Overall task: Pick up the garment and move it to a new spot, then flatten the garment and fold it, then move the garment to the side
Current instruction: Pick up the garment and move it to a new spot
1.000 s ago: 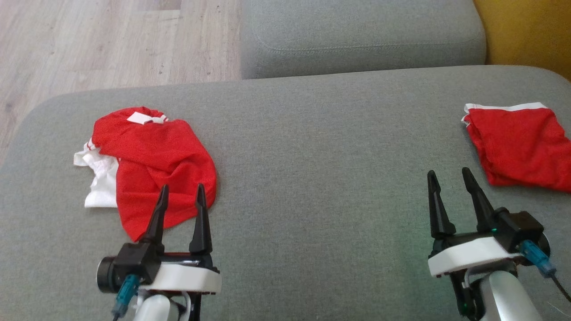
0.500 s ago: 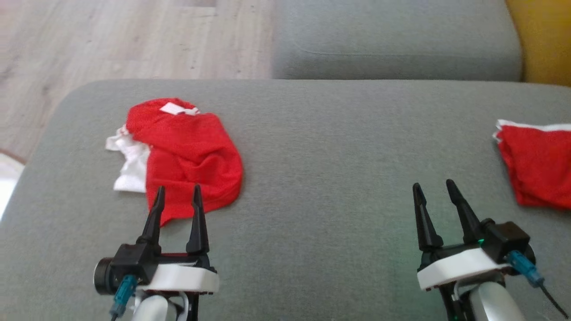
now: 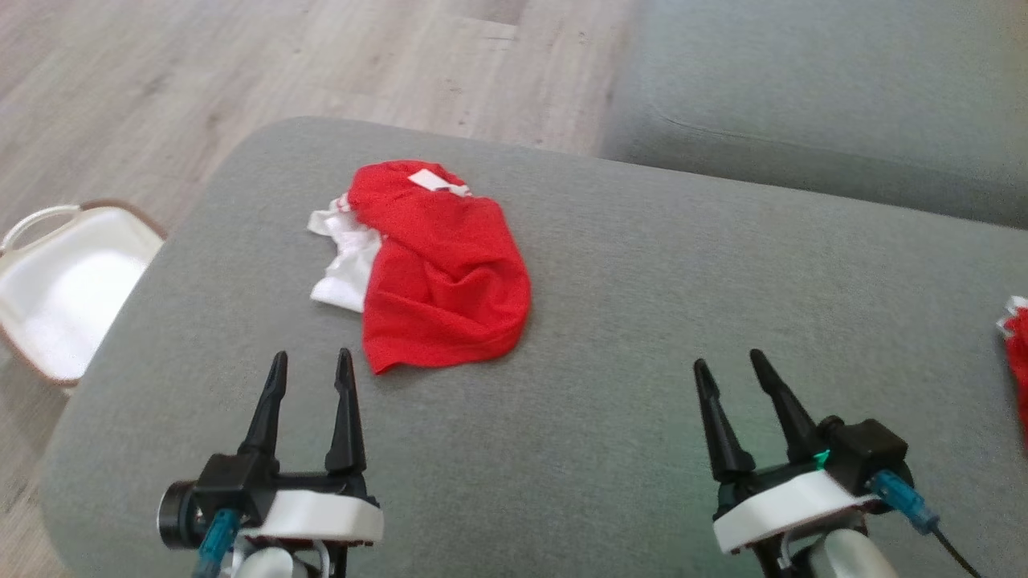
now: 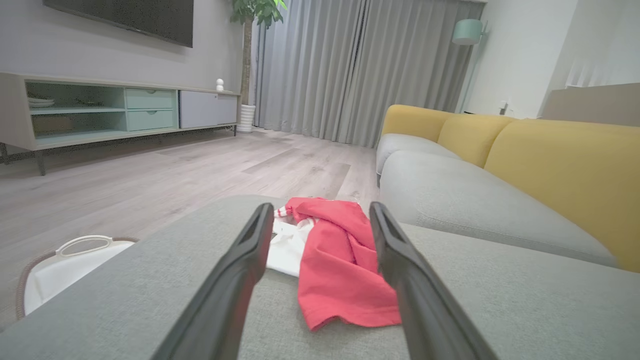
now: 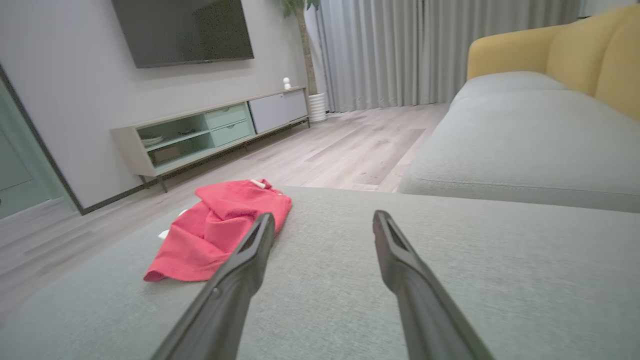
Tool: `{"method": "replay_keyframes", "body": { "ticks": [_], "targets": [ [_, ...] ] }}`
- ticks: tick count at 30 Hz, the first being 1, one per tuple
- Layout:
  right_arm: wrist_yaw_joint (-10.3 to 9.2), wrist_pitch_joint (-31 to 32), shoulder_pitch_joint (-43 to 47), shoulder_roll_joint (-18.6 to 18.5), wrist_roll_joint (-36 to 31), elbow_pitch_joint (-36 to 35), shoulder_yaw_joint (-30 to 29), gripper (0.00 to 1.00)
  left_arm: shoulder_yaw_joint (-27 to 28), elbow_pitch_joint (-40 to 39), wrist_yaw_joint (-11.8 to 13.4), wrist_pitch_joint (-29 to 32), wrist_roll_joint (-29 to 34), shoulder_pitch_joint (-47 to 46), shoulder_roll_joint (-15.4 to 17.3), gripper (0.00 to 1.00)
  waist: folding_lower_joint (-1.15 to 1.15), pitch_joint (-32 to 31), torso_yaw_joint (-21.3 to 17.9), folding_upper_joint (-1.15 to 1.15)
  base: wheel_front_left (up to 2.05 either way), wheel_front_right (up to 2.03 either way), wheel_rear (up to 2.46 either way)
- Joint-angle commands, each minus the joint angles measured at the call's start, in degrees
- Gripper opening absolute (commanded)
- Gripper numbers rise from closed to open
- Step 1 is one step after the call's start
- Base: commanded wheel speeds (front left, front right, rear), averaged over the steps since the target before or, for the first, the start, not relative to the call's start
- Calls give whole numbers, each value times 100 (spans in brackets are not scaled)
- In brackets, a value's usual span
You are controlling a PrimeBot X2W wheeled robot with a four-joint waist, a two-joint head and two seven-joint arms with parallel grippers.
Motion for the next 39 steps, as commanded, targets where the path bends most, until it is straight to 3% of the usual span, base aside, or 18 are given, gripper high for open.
{"method": "replay_keyframes", "body": {
  "ticks": [1,7,14,19,25,28,34,39],
  "targets": [
    [-4,-61,-134,5,38,-168,173,100,214,-154,-12,-55,66,-152,18,100,0,-37,179,0,0,0,0],
    [-4,-61,-117,5,137,-163,407,100,373,-165,-81,-55,160,-144,18,100,0,50,337,0,0,0,0],
    [-4,-61,-283,5,83,-235,293,100,624,-67,-298,-55,260,-625,129,100,0,504,126,0,0,0,0],
    [-4,-61,-534,5,-122,-350,11,100,611,572,-592,81,349,-1585,542,100,0,974,-167,0,0,0,0],
    [-4,-61,-826,5,-292,-526,-259,100,319,1441,-885,857,335,-3050,1103,100,0,1519,-540,0,0,0,0],
    [-4,-61,-957,5,-289,-586,-295,100,-139,1906,-951,1350,214,-3659,1374,100,0,1757,-727,0,0,0,0],
    [-4,-61,-1153,5,-170,-624,-250,100,-1977,2371,-959,2168,-857,-4450,2033,100,0,2097,-1032,0,0,0,0],
    [-4,-61,-1280,5,-157,-665,-199,100,-2941,2565,-960,2392,-1653,-4889,2545,100,0,2289,-1227,0,0,0,0]
  ]
}}
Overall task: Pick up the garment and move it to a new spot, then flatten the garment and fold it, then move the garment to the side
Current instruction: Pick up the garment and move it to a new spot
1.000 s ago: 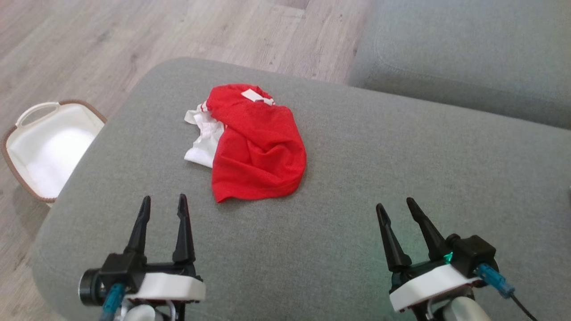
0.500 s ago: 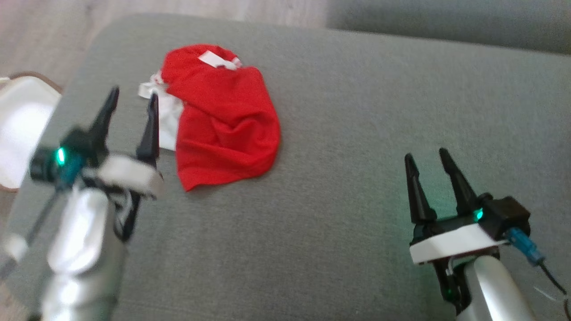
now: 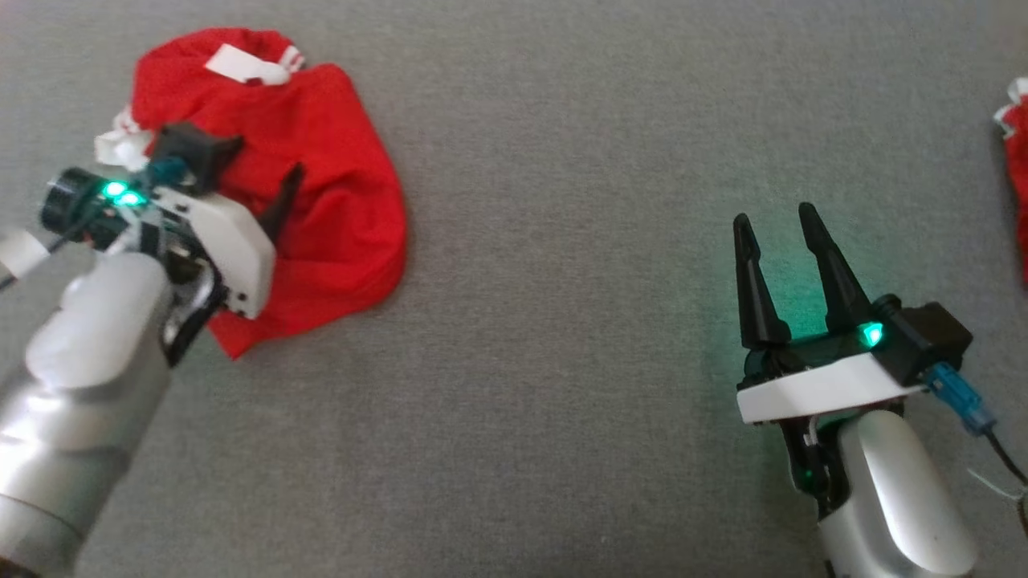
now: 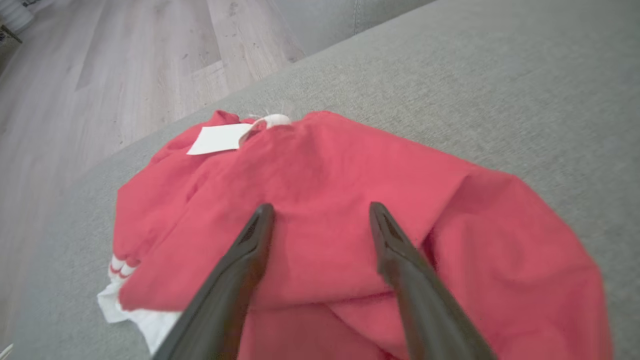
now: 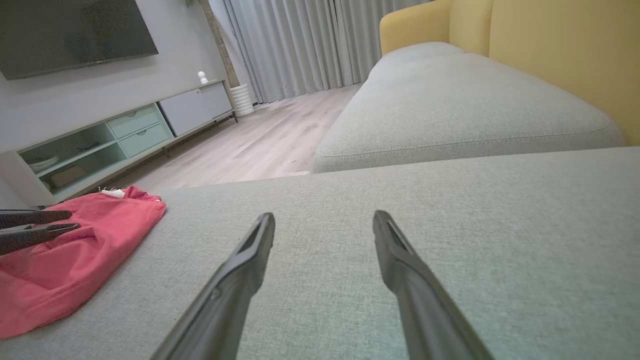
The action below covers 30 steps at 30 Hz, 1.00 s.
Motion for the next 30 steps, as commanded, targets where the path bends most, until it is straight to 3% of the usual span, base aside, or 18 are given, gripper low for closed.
{"method": "replay_keyframes", "body": {
  "ticks": [1,7,8,9,10,20,30],
  "targets": [
    [-4,-61,-124,9,14,-216,149,100,188,-91,11,-6,-40,-321,304,100,-1,112,-118,0,0,0,0],
    [-4,-61,-190,9,-11,-245,165,100,-481,182,11,2,-672,-568,455,100,-1,217,-264,0,0,0,0],
    [-4,-61,-196,9,-17,-243,163,100,-594,201,11,9,-781,-582,450,93,-1,221,-275,0,0,0,0],
    [-4,-61,-202,9,-20,-241,162,100,-690,207,11,-23,-883,-604,454,40,-1,222,-287,0,0,0,0],
    [-4,-61,-206,9,-20,-239,165,100,-765,205,11,-116,-957,-640,466,0,-1,219,-299,0,0,0,0],
    [-4,-61,-157,9,50,-116,214,100,-1010,230,10,-2044,-927,-975,293,0,-1,-196,-400,0,0,0,0],
    [-4,-61,-141,9,193,-68,261,100,-957,-462,31,-2384,-867,-1140,-117,0,-1,-522,-778,0,0,0,0]
  ]
}}
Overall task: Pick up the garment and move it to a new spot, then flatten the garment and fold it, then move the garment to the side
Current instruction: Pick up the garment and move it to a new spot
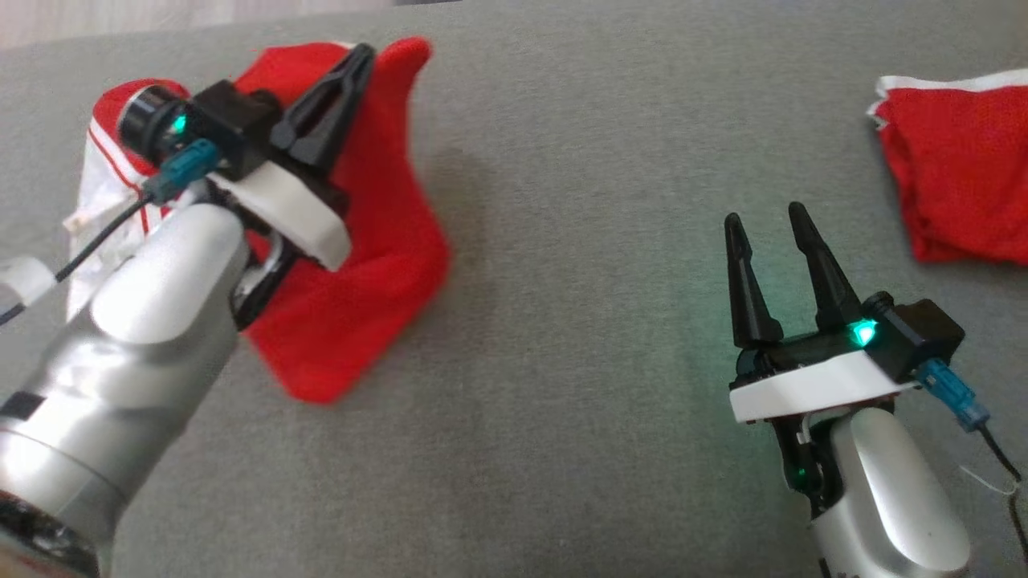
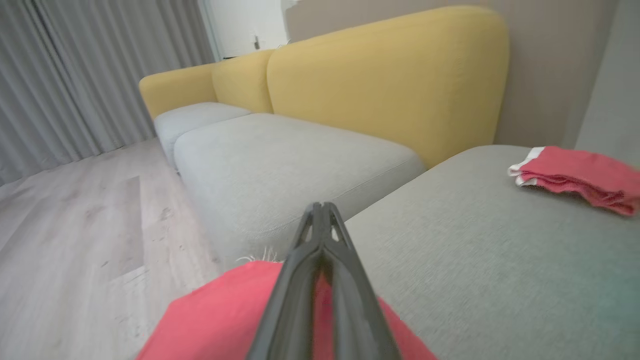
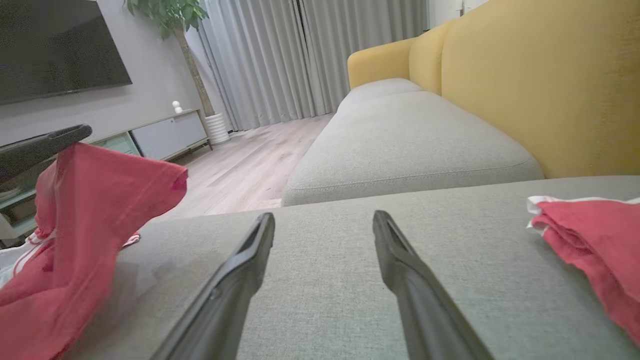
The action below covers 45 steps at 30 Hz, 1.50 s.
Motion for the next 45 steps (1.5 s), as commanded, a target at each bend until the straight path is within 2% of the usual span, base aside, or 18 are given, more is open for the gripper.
{"method": "replay_keyframes", "body": {
  "ticks": [1,9,15,16,17,23,28,36,41,45],
  "targets": [
    [-4,-61,-62,9,61,-175,144,100,216,-205,29,-40,-8,-399,94,0,1,-51,-161,0,0,0,0],
    [-4,-61,-176,9,308,-243,302,100,128,-582,142,259,-37,-688,-305,0,1,128,-722,0,0,0,0],
    [-4,-61,-268,9,449,-316,438,100,156,-419,325,337,-21,-920,-526,0,1,276,-1030,0,0,0,0],
    [-4,-61,-285,9,466,-327,457,100,162,-334,363,323,-6,-962,-561,42,1,296,-1072,0,0,0,0],
    [-4,-61,-297,9,480,-340,474,100,183,-239,406,295,-5,-993,-599,100,1,315,-1110,0,0,0,0],
    [-4,-61,-316,9,490,-366,375,100,304,256,533,17,56,-1046,-694,100,1,319,-1088,0,0,0,0],
    [-4,-61,-231,9,324,-329,213,100,542,346,554,-113,114,-745,-541,100,1,114,-668,0,0,0,0],
    [-4,-61,47,9,-31,-171,7,100,1389,-762,832,-122,481,608,-176,100,1,-388,50,0,0,0,0],
    [-4,-61,320,9,-188,-54,-118,100,1821,-1394,986,-123,622,1815,-223,100,1,-689,411,0,0,0,0],
    [-4,-61,433,9,-244,35,-70,100,2086,-1795,1110,-123,802,2676,-318,100,1,-828,491,0,0,0,0]
  ]
}}
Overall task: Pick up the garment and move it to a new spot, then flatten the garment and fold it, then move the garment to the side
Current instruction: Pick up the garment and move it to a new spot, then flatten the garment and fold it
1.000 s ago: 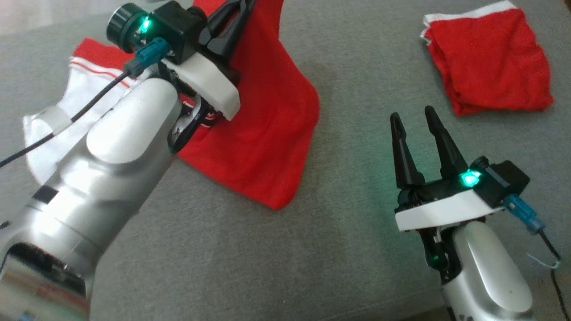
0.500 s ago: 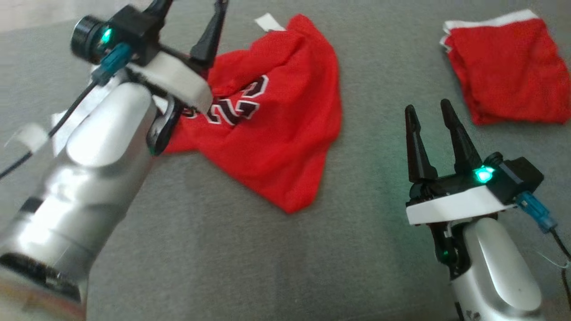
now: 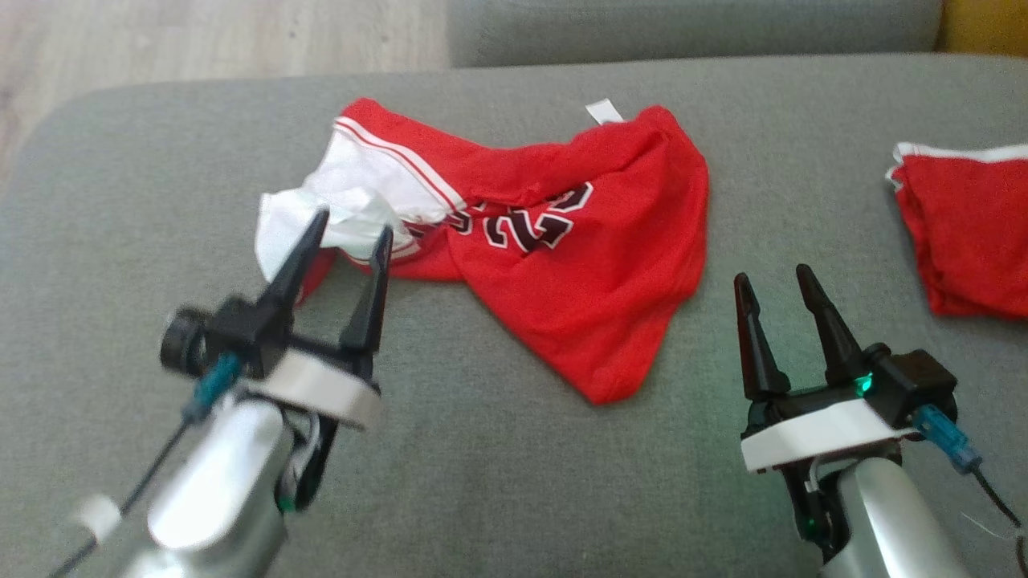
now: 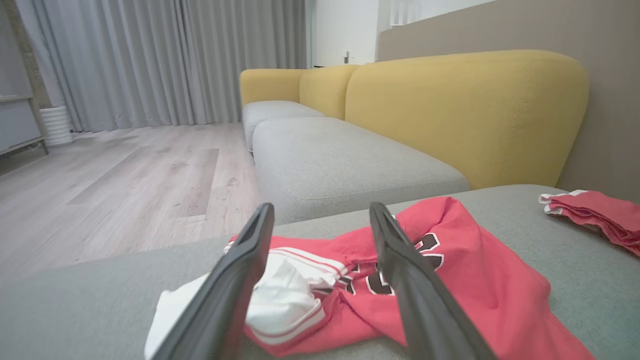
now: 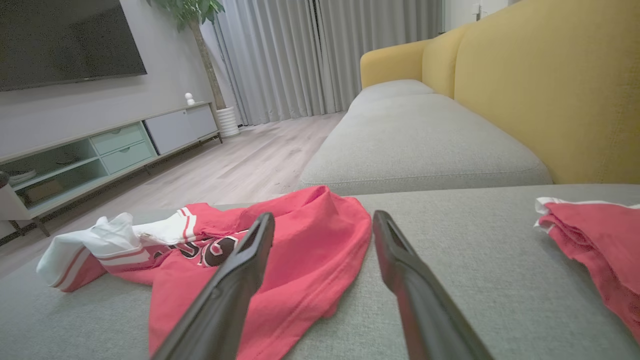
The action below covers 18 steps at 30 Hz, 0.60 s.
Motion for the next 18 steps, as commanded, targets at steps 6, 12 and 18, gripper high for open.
{"method": "replay_keyframes", "body": {
  "ticks": [6,12,18],
  "targets": [
    [-4,-55,1,8,16,-44,244,100,920,-704,272,-29,322,864,-218,100,1,-255,116,0,0,0,0],
    [-4,-55,-2,8,-30,-25,282,100,1282,-859,140,-29,671,1222,-447,100,1,-258,160,0,0,0,0],
    [-4,29,-82,8,-160,123,649,100,1457,-823,-12,-29,882,1268,-569,100,1,-246,217,0,0,0,0]
  ]
}}
